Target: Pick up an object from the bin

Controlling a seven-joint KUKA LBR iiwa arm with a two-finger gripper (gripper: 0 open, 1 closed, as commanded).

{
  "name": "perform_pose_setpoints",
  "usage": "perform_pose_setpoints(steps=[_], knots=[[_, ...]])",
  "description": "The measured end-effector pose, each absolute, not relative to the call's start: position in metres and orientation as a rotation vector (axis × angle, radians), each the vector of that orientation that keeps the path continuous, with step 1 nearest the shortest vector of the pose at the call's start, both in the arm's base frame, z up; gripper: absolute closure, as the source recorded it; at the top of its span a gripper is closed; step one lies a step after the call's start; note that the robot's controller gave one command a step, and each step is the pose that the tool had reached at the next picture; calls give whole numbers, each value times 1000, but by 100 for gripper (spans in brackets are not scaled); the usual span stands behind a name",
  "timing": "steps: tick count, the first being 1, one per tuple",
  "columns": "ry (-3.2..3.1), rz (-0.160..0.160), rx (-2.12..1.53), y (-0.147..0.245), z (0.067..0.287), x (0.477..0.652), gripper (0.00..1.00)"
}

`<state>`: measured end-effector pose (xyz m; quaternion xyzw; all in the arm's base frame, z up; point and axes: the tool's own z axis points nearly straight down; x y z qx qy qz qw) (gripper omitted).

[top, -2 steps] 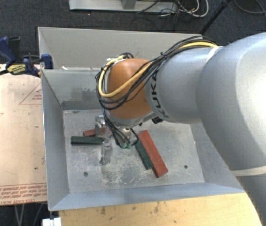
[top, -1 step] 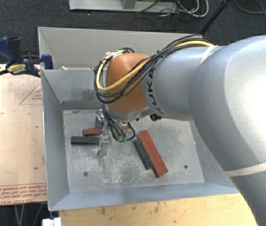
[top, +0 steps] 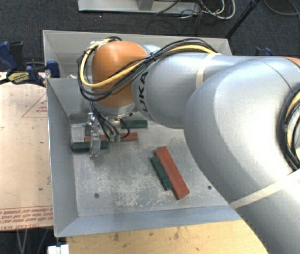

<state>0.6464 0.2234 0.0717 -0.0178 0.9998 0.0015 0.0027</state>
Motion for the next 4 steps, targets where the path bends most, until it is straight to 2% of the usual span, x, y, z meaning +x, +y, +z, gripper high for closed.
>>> perform_pose_setpoints(steps=[1, 2, 3, 4], knots=[[3136, 5, -55, 223, 72, 646, 100], [3138, 3, -77, 210, 128, 655, 100], [3138, 3, -77, 210, 128, 655, 100], [3142, 2, -85, 196, 162, 644, 100]])
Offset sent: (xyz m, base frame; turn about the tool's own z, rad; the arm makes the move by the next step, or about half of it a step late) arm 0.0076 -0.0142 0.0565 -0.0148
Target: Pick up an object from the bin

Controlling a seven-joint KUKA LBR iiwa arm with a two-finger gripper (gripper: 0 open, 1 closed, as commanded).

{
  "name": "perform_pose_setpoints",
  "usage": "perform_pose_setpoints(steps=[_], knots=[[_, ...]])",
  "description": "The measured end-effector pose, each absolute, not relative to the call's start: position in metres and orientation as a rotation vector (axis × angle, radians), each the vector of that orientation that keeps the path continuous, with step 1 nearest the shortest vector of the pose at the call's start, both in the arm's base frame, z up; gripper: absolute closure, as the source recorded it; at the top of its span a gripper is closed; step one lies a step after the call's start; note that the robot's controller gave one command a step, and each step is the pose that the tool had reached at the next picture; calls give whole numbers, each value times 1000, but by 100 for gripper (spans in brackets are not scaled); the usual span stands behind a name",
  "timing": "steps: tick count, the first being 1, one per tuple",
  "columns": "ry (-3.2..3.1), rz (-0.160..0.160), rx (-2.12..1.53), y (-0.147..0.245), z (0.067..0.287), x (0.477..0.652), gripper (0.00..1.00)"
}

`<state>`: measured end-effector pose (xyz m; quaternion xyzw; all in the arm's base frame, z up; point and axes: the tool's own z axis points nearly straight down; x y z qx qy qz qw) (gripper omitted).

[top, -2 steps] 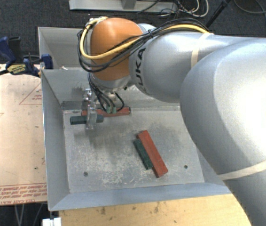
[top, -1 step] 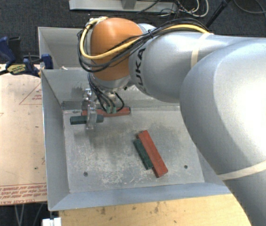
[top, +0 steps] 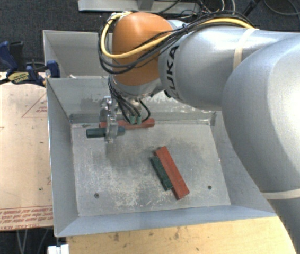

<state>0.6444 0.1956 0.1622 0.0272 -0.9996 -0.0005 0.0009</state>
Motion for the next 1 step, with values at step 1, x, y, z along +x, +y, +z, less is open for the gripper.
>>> perform_pose_setpoints(steps=[1], knots=[[-3141, -1, 45, 210, 228, 645, 100]])
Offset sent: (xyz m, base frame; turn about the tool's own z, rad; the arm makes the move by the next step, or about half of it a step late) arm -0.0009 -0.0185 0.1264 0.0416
